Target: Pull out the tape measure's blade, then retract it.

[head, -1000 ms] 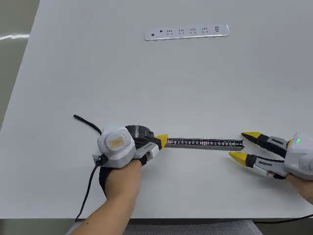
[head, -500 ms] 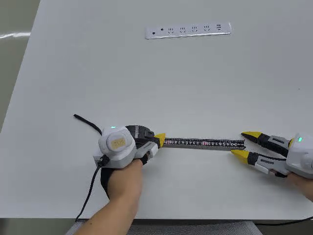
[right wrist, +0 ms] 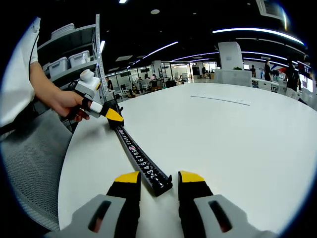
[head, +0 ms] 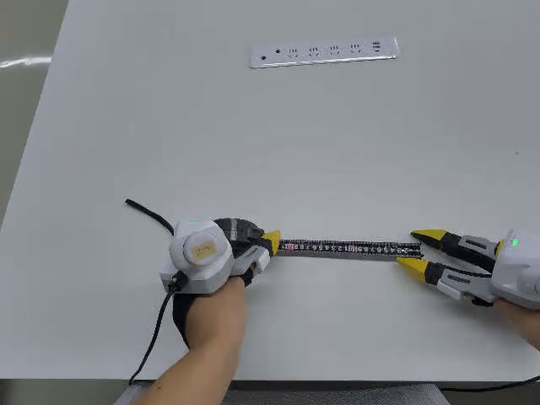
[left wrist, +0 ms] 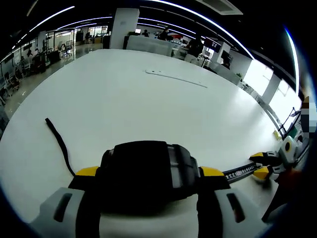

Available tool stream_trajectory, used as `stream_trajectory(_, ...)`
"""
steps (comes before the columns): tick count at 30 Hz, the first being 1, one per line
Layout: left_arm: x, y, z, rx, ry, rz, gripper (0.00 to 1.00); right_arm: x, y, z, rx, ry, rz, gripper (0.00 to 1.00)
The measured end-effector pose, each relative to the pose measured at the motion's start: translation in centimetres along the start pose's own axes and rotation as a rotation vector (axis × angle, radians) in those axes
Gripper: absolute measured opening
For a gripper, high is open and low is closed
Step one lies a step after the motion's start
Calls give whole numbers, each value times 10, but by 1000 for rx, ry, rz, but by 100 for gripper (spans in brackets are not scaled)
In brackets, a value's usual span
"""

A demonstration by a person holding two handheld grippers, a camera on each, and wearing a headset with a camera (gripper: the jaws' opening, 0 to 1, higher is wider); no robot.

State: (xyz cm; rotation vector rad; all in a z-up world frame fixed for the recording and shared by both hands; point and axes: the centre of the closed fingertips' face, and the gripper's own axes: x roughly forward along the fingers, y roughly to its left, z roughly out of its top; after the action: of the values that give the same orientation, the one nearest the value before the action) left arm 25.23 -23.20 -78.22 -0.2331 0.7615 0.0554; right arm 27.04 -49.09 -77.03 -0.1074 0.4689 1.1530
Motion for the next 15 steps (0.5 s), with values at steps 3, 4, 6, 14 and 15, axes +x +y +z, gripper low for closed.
stream_trajectory(3,0,1,0,-3,0,5,75,1,1,0,-2,-1,10,28)
stream_trajectory(4,0,1,0,-2,2,8,75,1,2,0,0,-1,14,27)
stream_trajectory(6,0,2,0,-4,1,10,75,1,1,-1,-1,2,16,25)
stream_trajectory(14,1,2,0,2,3,15,75,1,0,-2,4,4,30,21)
stream_trajectory(15,1,2,0,2,3,15,75,1,0,-2,4,5,30,21)
